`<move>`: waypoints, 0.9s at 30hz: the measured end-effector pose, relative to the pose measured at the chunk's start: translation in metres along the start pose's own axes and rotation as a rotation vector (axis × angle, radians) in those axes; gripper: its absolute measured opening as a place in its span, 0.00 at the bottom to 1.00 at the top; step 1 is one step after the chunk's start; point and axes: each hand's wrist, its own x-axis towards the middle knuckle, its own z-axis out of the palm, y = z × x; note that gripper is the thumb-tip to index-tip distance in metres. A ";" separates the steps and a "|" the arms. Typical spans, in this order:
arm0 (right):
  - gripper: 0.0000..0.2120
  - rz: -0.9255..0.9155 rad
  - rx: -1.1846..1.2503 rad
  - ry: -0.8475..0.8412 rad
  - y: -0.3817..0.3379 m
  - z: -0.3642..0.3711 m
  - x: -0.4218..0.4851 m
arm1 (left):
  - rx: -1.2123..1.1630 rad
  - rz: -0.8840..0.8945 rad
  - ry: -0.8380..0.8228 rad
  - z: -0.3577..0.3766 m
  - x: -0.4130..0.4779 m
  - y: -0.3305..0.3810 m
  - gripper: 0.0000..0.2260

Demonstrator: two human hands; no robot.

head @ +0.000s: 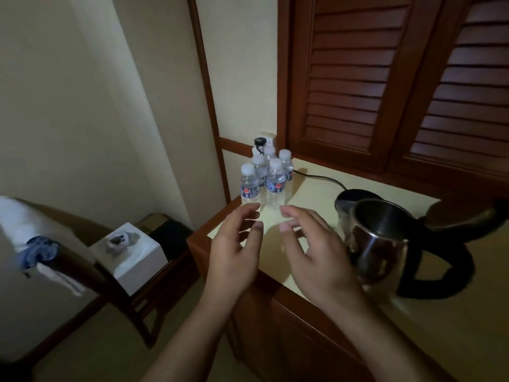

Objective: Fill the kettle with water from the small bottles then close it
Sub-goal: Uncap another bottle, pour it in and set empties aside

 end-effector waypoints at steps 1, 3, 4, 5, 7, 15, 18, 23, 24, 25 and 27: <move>0.16 0.004 -0.012 0.005 -0.001 0.015 0.016 | 0.008 0.008 -0.005 -0.008 0.016 -0.008 0.13; 0.15 0.000 -0.060 0.012 -0.001 0.042 0.048 | 0.011 0.017 -0.017 -0.021 0.044 -0.019 0.13; 0.15 0.002 -0.092 0.013 0.000 0.053 0.064 | 0.004 0.011 -0.023 -0.026 0.056 -0.024 0.12; 0.15 0.008 -0.127 0.011 0.002 0.063 0.081 | -0.007 -0.002 -0.027 -0.031 0.066 -0.028 0.12; 0.16 0.036 -0.210 -0.006 0.008 0.080 0.113 | -0.019 -0.039 -0.033 -0.035 0.083 -0.038 0.13; 0.22 0.086 -0.723 -0.129 0.032 0.110 0.179 | 0.035 -0.216 -0.113 -0.034 0.116 -0.077 0.19; 0.19 0.034 -0.776 -0.116 0.030 0.107 0.174 | 0.054 -0.201 -0.158 -0.031 0.119 -0.090 0.21; 0.14 0.009 -0.577 -0.019 0.015 0.082 0.138 | -0.003 -0.033 -0.262 -0.013 0.103 -0.083 0.27; 0.12 0.013 -0.536 -0.002 0.013 0.073 0.131 | -0.059 -0.018 -0.278 -0.008 0.098 -0.078 0.25; 0.12 0.024 -0.514 0.004 0.009 0.063 0.125 | -0.129 -0.014 -0.298 -0.002 0.091 -0.072 0.22; 0.15 0.035 -0.536 -0.005 0.001 0.041 0.114 | -0.292 -0.052 -0.353 0.008 0.076 -0.059 0.21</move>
